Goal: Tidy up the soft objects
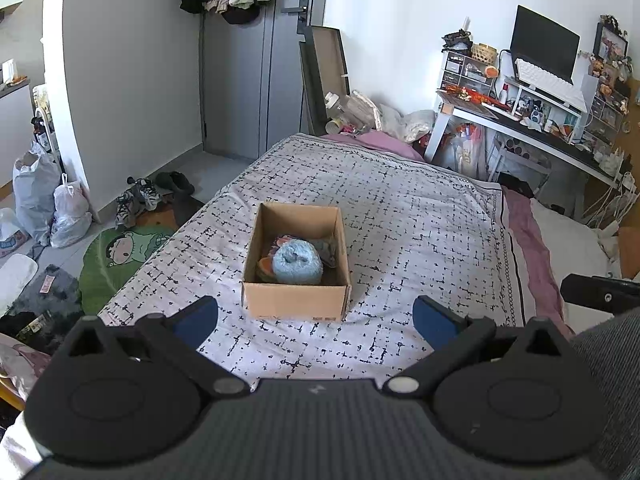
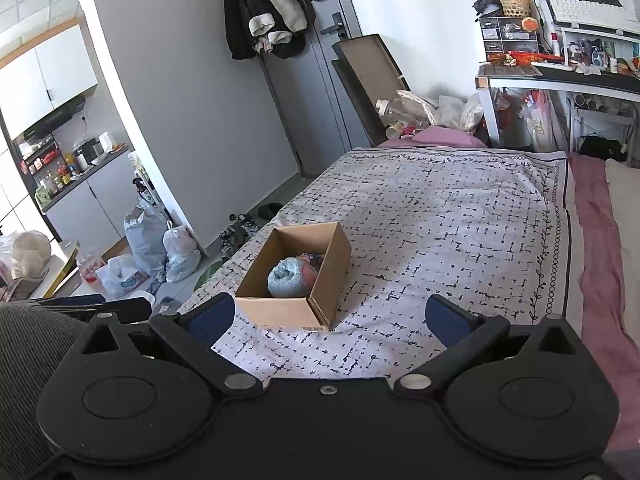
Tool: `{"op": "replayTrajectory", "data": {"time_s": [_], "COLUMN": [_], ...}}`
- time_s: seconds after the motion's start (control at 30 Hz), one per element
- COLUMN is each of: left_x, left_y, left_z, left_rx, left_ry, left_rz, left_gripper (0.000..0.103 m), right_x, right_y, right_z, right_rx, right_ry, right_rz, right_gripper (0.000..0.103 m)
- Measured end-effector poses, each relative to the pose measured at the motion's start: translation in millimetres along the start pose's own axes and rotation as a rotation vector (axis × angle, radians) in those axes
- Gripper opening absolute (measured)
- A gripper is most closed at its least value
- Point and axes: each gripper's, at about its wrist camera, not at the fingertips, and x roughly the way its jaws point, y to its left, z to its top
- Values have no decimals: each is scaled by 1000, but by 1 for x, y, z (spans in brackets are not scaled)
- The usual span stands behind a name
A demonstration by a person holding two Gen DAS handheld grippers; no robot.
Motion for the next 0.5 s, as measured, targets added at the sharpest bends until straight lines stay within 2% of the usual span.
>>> {"op": "replayTrajectory", "data": {"time_s": [0.5], "left_x": [3], "left_y": [1], "left_z": [1], "left_rx": [-2], "left_ry": [11], "left_rz": [-10], "left_gripper": [103], "right_x": [0], "right_y": [-2], "right_z": [1], "right_rx": [4], "right_ry": [7], "right_rz": [-4], "right_gripper": [103]}}
